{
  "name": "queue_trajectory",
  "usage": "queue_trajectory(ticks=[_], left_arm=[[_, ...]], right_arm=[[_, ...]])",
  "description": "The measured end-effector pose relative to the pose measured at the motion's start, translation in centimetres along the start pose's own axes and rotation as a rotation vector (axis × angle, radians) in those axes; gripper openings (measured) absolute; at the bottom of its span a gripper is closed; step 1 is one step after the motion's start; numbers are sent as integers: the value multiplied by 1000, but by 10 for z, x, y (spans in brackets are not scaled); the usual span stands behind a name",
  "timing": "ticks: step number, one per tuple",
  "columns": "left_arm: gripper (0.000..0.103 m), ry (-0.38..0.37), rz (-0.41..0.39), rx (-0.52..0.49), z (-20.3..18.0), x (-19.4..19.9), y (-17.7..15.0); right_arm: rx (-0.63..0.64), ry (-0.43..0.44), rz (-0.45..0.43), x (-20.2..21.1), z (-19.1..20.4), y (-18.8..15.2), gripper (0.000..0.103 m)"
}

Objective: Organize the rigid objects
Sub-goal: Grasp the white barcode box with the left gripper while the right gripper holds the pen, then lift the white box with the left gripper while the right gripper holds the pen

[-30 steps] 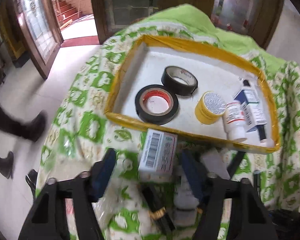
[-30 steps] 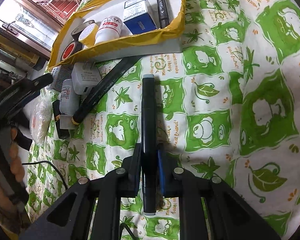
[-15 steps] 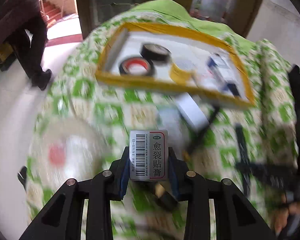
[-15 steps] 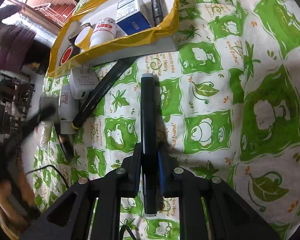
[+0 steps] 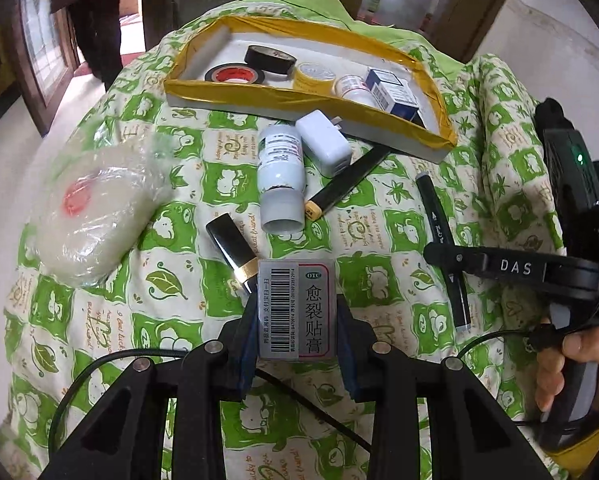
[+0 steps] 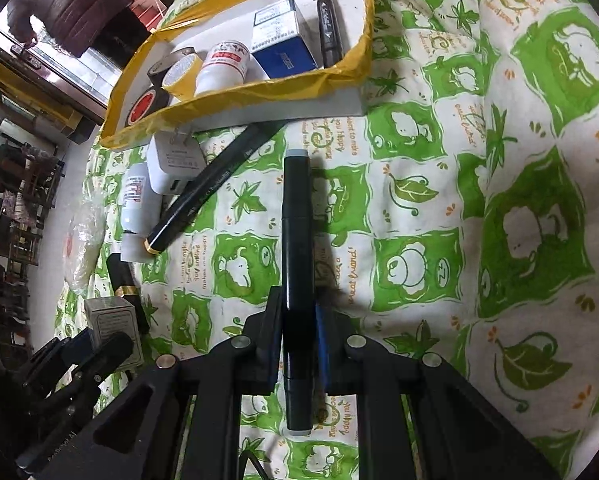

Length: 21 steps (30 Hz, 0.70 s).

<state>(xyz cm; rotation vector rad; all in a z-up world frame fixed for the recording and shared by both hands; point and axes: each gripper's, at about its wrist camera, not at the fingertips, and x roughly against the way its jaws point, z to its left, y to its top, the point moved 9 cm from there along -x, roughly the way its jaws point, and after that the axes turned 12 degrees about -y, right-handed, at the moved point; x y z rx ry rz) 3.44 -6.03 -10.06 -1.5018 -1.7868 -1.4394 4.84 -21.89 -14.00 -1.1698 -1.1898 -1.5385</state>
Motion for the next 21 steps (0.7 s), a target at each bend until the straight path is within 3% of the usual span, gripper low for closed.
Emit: queue_trajectory(ticks=[21], left_arm=[[35,60,6,-62,-6,-4,-1]], right_arm=[[3,-8,1,-5,5,-1,14]])
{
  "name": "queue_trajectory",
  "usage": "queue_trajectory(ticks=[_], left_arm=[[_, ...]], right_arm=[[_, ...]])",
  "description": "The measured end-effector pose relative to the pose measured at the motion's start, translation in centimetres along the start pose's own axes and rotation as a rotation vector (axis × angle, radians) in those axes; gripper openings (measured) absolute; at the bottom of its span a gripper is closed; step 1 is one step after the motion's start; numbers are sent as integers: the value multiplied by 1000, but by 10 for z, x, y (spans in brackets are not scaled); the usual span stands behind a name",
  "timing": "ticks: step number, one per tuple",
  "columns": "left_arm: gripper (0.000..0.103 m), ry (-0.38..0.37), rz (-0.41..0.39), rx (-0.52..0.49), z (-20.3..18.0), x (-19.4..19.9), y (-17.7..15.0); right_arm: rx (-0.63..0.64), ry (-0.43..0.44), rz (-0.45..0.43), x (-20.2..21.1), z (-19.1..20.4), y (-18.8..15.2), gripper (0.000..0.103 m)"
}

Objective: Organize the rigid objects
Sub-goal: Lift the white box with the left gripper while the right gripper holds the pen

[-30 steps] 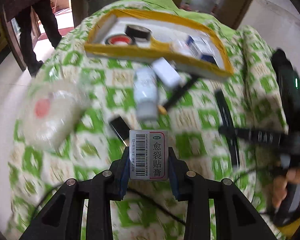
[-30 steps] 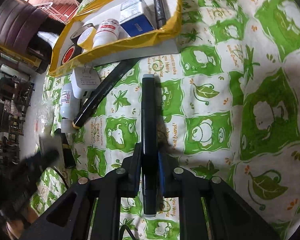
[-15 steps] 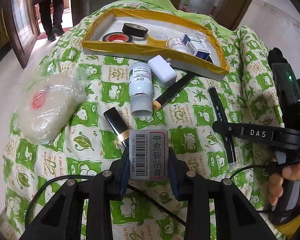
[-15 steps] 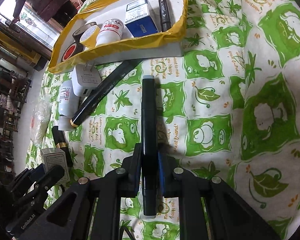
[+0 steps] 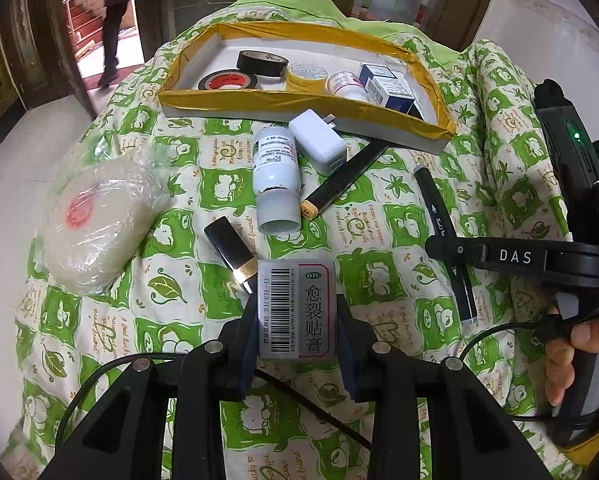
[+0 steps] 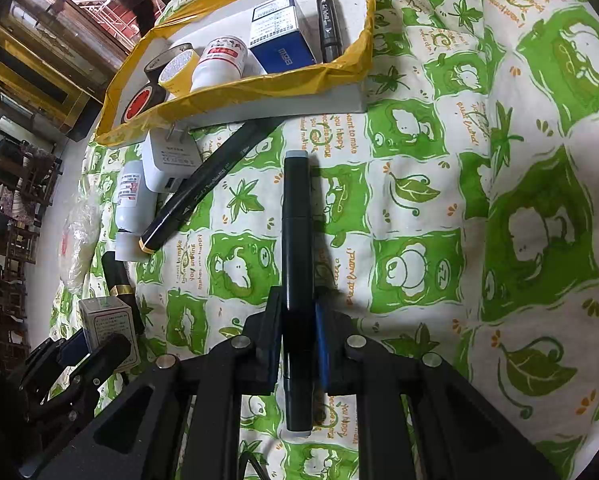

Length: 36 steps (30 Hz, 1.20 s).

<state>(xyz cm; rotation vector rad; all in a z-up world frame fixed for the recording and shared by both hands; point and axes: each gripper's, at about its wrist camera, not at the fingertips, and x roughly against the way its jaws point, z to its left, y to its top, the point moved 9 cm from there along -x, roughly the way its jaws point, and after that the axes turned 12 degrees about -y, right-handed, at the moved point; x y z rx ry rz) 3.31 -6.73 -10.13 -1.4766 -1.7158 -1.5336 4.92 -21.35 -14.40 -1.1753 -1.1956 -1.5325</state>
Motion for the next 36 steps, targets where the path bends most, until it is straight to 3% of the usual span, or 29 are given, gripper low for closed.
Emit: queue_trajectory(ticks=[18,36], left_arm=[[35,26,4,8,-6,14,-2],[35,79,-43,-69,-12,36,41]], right_arm=[[-19,88,-88,35,-4,1,14],[-37,110,-105,44,-9,2,14]])
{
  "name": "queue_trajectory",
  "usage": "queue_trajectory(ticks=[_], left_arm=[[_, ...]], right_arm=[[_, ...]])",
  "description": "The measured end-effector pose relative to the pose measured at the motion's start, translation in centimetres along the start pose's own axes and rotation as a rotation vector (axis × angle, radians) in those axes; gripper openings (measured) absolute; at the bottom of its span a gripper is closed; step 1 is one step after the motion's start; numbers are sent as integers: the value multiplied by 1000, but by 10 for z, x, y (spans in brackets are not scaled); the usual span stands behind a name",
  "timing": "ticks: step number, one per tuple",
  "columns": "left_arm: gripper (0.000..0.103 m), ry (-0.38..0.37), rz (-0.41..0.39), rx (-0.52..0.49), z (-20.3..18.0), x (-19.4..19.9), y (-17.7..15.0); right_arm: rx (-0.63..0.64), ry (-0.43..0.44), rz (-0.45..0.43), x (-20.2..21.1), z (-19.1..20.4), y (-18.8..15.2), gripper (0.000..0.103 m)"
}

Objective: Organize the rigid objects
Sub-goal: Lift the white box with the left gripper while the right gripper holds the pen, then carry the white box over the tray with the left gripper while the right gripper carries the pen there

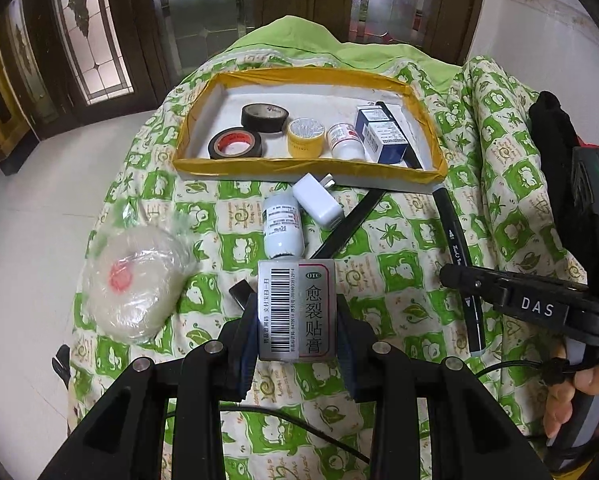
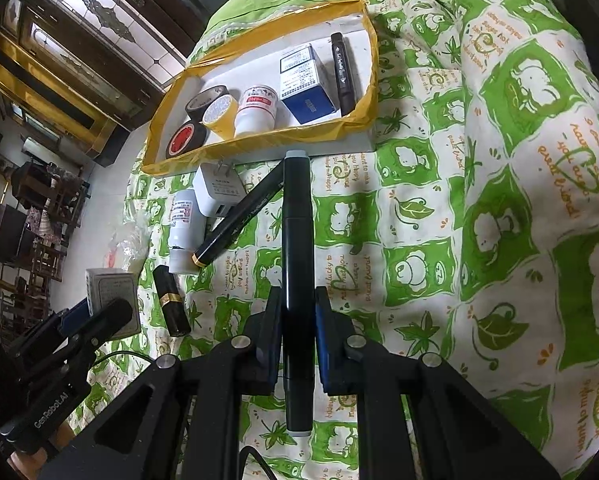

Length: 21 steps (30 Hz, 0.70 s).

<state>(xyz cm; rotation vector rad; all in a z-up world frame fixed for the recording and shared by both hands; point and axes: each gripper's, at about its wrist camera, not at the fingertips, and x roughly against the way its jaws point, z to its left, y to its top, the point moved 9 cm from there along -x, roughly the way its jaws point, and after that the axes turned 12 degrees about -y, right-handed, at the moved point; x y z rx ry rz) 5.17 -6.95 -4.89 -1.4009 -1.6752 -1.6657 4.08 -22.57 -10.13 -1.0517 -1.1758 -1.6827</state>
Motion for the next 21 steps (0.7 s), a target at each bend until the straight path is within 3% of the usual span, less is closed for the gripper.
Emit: queue_trajectory(ticks=[21], left_arm=[[35,-10,1,1,17,-16,23]], right_arm=[[20,15,-26,13,9,20,14]])
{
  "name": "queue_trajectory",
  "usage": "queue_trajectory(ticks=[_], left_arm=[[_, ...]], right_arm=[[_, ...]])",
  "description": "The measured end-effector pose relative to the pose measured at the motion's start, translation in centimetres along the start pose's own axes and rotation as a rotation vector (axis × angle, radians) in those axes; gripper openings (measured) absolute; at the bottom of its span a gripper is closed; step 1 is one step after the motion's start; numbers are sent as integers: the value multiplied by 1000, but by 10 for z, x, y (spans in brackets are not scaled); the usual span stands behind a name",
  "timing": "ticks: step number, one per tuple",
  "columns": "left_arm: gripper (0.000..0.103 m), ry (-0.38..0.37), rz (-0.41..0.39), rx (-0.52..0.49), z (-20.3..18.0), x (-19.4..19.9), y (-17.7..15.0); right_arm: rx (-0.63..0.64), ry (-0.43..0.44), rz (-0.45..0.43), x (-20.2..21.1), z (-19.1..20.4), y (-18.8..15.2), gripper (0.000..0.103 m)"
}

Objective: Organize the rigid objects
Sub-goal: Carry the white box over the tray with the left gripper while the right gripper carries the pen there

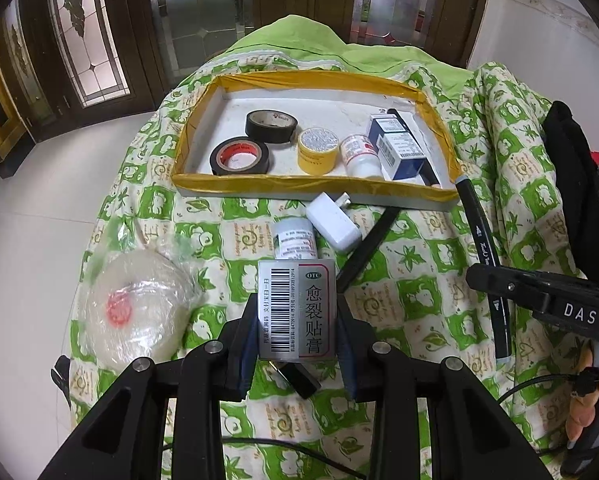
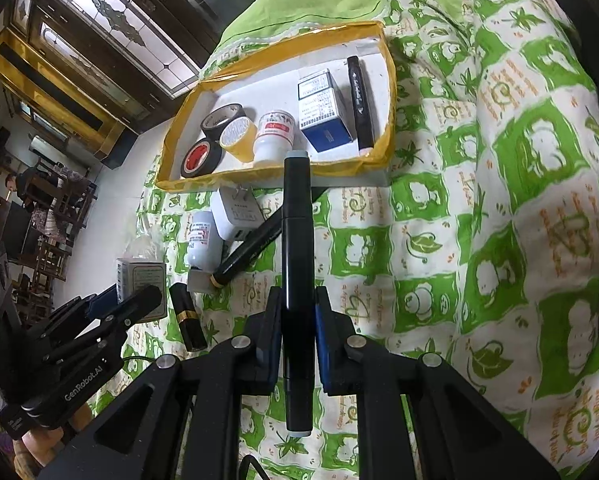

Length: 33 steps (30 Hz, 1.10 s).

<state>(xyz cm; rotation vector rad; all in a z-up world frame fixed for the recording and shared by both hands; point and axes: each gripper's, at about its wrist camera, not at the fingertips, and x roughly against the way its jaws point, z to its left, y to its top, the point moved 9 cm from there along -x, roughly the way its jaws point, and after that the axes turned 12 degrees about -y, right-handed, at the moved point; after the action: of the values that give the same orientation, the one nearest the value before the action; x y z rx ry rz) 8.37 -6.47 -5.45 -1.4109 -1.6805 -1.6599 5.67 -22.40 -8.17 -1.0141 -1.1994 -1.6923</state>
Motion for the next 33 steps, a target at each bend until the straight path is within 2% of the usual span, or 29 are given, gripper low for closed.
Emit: queue_trajectory(ticks=[12,21,33], left_arm=[[35,-2,-14,3,14,-2,30],[35,29,-16,-10,30,-11,59],[35,38,4,-19,46,-30,78]], right_arm=[[3,-2,-11,1,5,22,14],[2,7,-32,1,15,52,14],[6,0,-44,-6,27,100,14]])
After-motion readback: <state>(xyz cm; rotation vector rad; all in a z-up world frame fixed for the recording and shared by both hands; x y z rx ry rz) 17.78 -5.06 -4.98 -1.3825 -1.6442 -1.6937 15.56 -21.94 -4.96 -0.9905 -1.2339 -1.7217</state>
